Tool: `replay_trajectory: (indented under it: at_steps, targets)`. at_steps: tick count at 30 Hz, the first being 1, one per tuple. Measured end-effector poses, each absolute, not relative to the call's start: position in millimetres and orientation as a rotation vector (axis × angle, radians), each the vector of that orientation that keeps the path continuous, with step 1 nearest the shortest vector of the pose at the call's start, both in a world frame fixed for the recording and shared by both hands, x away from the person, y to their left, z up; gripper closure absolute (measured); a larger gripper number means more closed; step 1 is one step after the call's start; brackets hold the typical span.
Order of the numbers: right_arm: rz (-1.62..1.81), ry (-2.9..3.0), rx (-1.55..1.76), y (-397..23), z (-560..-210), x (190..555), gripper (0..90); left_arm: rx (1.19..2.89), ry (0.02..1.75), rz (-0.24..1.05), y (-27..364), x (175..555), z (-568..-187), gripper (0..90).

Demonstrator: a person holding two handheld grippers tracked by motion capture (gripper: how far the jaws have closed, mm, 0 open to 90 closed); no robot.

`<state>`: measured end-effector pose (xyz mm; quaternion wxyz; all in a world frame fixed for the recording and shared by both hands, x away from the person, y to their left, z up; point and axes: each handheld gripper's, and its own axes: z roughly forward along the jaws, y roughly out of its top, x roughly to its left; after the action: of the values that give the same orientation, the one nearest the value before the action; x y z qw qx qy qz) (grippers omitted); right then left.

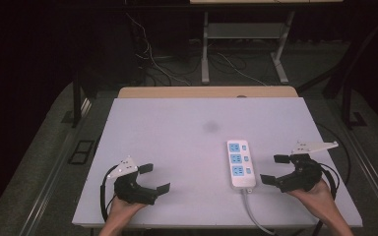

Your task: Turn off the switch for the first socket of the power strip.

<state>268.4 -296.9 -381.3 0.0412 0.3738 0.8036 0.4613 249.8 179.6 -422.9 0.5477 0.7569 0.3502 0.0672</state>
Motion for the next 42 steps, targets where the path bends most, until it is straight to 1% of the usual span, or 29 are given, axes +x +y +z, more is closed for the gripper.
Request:
replay_trajectory:
  at_steps: [21,42]
  targets:
    - [1.338,2.546,1.09,-278,-369,291,0.1,1.795,0.83,0.156,179,250,-423,0.0]
    - [1.235,2.661,1.071,-261,-381,306,0.2,1.796,0.829,0.152,179,250,-423,0.0]
